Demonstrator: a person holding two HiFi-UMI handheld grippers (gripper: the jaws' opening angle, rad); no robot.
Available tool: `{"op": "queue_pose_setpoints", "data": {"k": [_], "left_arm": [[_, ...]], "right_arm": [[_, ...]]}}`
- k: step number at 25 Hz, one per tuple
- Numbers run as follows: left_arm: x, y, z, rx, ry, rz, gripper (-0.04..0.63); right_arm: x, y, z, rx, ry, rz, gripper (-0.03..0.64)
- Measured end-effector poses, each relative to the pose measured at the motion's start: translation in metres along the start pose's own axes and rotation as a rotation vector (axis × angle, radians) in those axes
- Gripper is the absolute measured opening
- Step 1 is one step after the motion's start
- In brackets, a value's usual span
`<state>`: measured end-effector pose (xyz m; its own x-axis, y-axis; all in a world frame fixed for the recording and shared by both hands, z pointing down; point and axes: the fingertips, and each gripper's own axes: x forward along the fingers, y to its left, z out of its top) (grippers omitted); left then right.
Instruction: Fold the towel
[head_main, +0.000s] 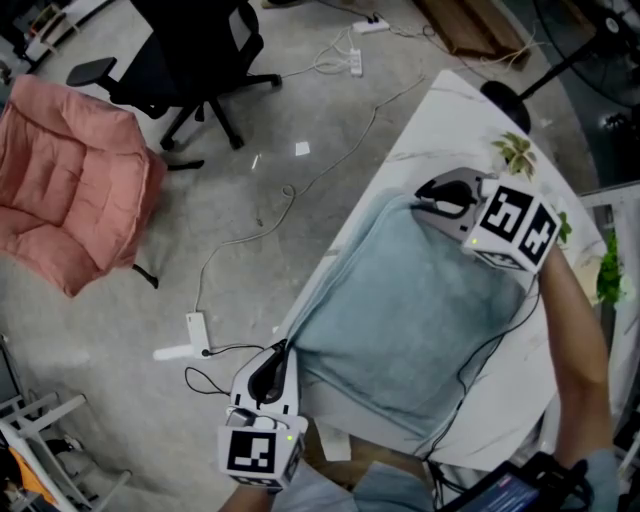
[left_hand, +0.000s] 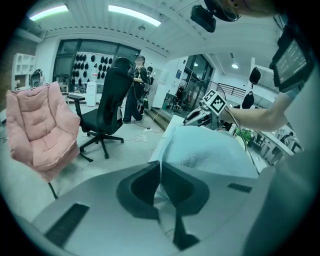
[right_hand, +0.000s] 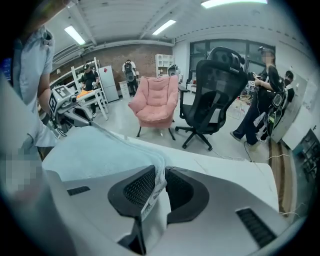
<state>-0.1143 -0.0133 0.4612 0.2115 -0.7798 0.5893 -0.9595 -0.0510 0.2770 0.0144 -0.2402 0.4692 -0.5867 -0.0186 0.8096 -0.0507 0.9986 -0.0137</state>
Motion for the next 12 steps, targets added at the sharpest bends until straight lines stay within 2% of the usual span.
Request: {"op": "queue_pose_setpoints", "data": {"k": [4, 6, 8, 12], "left_arm": [[0.0, 0.0, 0.0, -0.005, 0.018, 0.011, 0.015], [-0.001, 0.0, 0.001, -0.005, 0.01, 0.008, 0.015], [-0.002, -0.001, 0.0, -0.014, 0.013, 0.001, 0.015], [-0.003, 0.001, -0.001, -0.022, 0.017, 0.007, 0.015]], "right_arm": [[0.006, -0.001, 0.003, -0.019, 0.023, 0.018, 0.084], [0.008, 0.0, 0.005, -0.043, 0.025, 0.006, 0.066], [0.006, -0.001, 0.009, -0.064, 0.001, -0.017, 0.038], [0.0, -0.001, 0.016, -0.095, -0.053, -0.049, 0.032]]}}
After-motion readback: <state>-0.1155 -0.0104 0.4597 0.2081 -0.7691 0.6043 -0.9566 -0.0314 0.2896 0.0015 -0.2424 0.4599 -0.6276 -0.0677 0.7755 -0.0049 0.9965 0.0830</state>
